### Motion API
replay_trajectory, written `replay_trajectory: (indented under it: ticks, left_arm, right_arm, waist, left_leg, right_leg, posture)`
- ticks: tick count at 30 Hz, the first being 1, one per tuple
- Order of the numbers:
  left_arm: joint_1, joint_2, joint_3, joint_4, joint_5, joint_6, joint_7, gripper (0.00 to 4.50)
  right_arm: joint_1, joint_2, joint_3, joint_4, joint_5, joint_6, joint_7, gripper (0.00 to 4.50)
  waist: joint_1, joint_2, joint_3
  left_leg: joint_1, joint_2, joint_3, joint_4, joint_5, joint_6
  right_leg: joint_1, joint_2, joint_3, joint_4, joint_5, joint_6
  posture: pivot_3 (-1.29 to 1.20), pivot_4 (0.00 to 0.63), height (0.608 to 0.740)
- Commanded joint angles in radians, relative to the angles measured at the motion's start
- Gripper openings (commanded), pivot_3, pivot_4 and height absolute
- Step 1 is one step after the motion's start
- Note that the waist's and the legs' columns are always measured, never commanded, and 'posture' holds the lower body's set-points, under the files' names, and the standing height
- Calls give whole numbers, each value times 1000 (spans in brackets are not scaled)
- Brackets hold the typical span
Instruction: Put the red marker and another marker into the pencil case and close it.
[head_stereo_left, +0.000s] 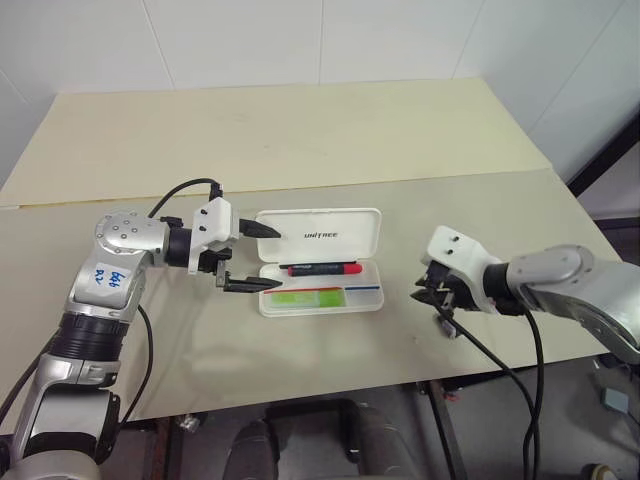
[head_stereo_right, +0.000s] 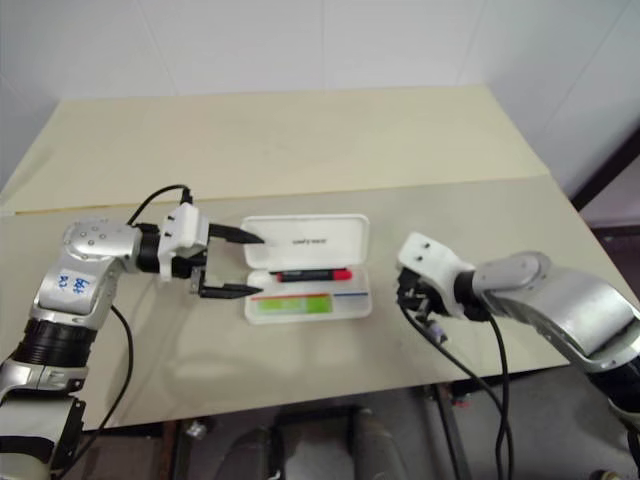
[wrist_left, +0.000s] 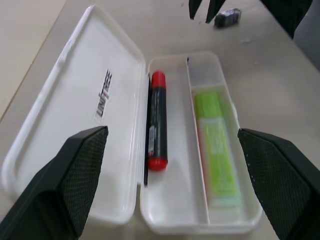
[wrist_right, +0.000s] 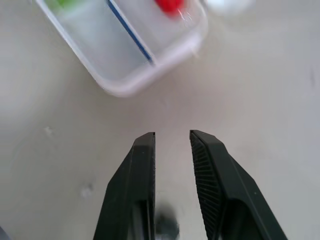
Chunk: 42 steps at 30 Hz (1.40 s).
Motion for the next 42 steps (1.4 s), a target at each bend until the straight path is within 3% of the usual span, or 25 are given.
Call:
replay_trajectory:
  ticks: [1,7,10,13,16,20,23,31,42]
  left_arm:
    - [14,25,34,-56,-21,10,10,4500]
    - [49,40,54,-99,-32,36,27,4500]
    - [68,42,57,-111,-32,41,34,4500]
    - [71,36,53,-113,-34,44,38,4500]
    - [58,22,39,-100,-34,41,35,4500]
    - [27,-2,17,-60,-26,25,22,4500]
    - [5,-19,2,-32,-21,12,11,4500]
    - [-34,-46,-20,20,-12,-18,-9,4500]
    - [-38,-26,-9,15,-17,-20,-23,4500]
  right_arm:
    - [-90,58,30,14,-62,-31,101,1133]
    - [-120,117,30,23,-106,15,147,1133]
    - [-14,53,-61,-15,-77,97,131,1133]
    - [56,59,-167,-56,-37,217,81,1133]
    - [137,62,-297,-119,11,354,43,1755]
    - [195,120,-489,-181,60,552,-2,3081]
    - [250,148,-605,-158,132,587,-98,4132]
    - [393,235,-784,-31,437,587,-523,4132]
    - [475,235,-750,56,805,587,-904,4132]
  waist:
    - [2,0,0]
    - [10,0,0]
    - [28,0,0]
    - [29,0,0]
    - [28,0,0]
    - [26,0,0]
    - [26,-1,0]
    - [23,-1,-1]
    - [18,-1,-1]
  left_leg:
    - [0,0,0,1,0,0]
    - [-4,0,2,2,-1,0]
    - [-7,0,4,4,-1,0]
    - [-7,-1,5,4,-1,0]
    - [-6,-1,6,5,-1,0]
    - [-3,-1,8,5,-1,0]
    - [-1,-1,8,6,-1,0]
    - [0,-2,8,5,-1,0]
    - [0,-2,9,4,-1,1]
  right_leg:
    - [-1,0,0,1,0,0]
    - [-7,0,1,7,0,0]
    - [-12,0,3,11,0,0]
    - [-12,0,4,11,-1,0]
    - [-12,0,6,12,-1,0]
    - [-10,0,8,12,-1,0]
    - [-10,1,11,13,-1,1]
    - [-9,2,13,12,0,1]
    - [-8,2,14,12,1,3]
  posture:
    - [0,150,740]
    - [0,150,740]
    - [0,150,740]
    - [0,150,740]
    - [0,150,740]
    - [0,150,740]
    - [0,150,740]
    - [0,150,740]
    - [0,150,740]
